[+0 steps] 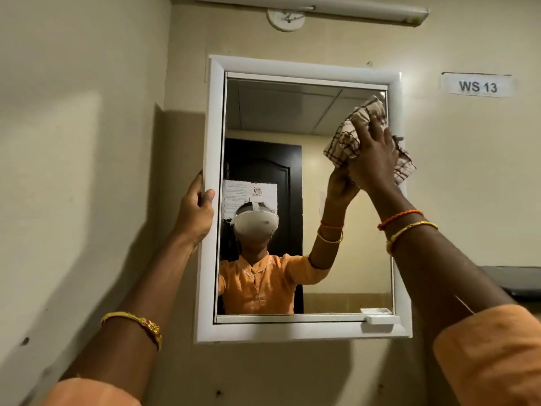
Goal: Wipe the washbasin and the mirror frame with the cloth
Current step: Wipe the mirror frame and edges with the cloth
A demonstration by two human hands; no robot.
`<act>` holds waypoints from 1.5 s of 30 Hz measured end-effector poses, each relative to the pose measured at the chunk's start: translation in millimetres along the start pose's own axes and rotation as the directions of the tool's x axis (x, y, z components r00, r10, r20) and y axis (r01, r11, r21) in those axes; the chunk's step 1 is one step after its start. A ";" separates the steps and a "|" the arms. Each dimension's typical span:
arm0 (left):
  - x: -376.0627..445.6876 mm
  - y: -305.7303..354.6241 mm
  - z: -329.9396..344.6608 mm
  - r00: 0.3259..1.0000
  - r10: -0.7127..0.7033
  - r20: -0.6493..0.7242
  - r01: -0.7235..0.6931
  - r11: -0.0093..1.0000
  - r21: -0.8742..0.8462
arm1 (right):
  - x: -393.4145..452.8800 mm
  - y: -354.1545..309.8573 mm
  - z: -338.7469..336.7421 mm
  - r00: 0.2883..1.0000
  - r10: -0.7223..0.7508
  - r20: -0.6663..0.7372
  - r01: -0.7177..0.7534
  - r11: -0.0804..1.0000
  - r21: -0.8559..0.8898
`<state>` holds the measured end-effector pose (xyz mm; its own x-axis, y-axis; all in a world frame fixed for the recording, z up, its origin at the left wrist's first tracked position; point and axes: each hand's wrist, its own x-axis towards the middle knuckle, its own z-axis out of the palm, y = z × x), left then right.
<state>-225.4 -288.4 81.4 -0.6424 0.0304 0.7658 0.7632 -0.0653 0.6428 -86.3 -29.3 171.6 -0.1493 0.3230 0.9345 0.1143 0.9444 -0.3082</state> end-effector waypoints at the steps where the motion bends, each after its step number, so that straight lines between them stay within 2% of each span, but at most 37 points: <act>1: -1.1 -1.3 -0.4 1.000 0.000 -0.003 0.000 1.000 0.009 | 0.4 -3.1 -0.5 1.000 0.028 0.009 -0.028 0.999 0.020; 3: -1.6 -3.4 -0.1 1.000 -0.016 -0.001 0.016 1.000 0.021 | -4.5 -20.8 4.3 0.999 0.039 0.038 -0.041 0.998 0.054; 5: -4.6 0.4 1.1 1.000 -0.009 -0.017 0.010 0.999 0.037 | -19.0 -48.1 19.5 0.992 -0.100 0.073 0.098 0.995 0.028; 8: -5.6 2.7 1.8 0.997 0.038 -0.067 -0.033 0.997 0.073 | -38.4 -77.9 39.5 0.942 -0.316 0.116 0.320 0.947 -0.018; 12: -3.5 -1.0 2.2 0.994 0.049 -0.094 -0.045 0.998 0.046 | -30.9 -59.4 33.0 0.924 -0.364 0.120 0.375 0.923 -0.088; 16: -2.5 -4.9 0.2 0.995 0.052 -0.087 -0.049 0.998 0.043 | -19.9 -26.9 14.2 0.977 -0.189 0.097 0.200 0.973 -0.119; 19: -1.8 -6.0 0.5 0.994 0.077 -0.080 -0.073 0.996 0.046 | -7.4 2.7 -7.1 0.999 -0.042 0.035 0.049 0.971 -0.236; 23: -3.4 -9.7 4.5 0.992 0.081 -0.101 -0.080 0.997 0.013 | 4.5 24.2 -26.9 0.999 -0.010 0.053 0.027 0.941 -0.337; 26: -2.2 -12.4 3.7 0.990 0.094 -0.107 -0.094 0.996 0.009 | 0.9 21.4 -32.2 0.993 0.041 0.111 -0.008 0.959 -0.284; 29: -3.3 -11.3 3.8 0.992 0.092 -0.091 -0.091 0.996 0.010 | -31.4 24.8 -25.3 0.991 0.085 0.104 -0.059 0.970 -0.236; 32: -4.0 -9.8 2.1 0.994 0.083 -0.072 -0.083 0.997 0.009 | -55.1 30.9 -19.2 0.994 0.077 0.079 -0.056 0.967 -0.249; 37: -3.3 -8.5 -0.5 0.996 0.066 -0.064 -0.067 0.998 -0.004 | -39.7 33.5 -28.3 0.991 0.028 0.129 -0.007 0.987 -0.159; 45: 0.2 -11.3 -2.6 0.997 0.040 -0.067 -0.048 0.992 -0.117 | -78.5 36.1 0.1 0.971 0.204 0.120 -0.212 0.976 0.052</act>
<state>-234.4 -290.3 74.3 -0.6143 -0.0396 0.7881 0.7798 -0.1828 0.5987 -70.5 -20.6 87.0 -0.2400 0.5141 0.8235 0.0923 0.8565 -0.5078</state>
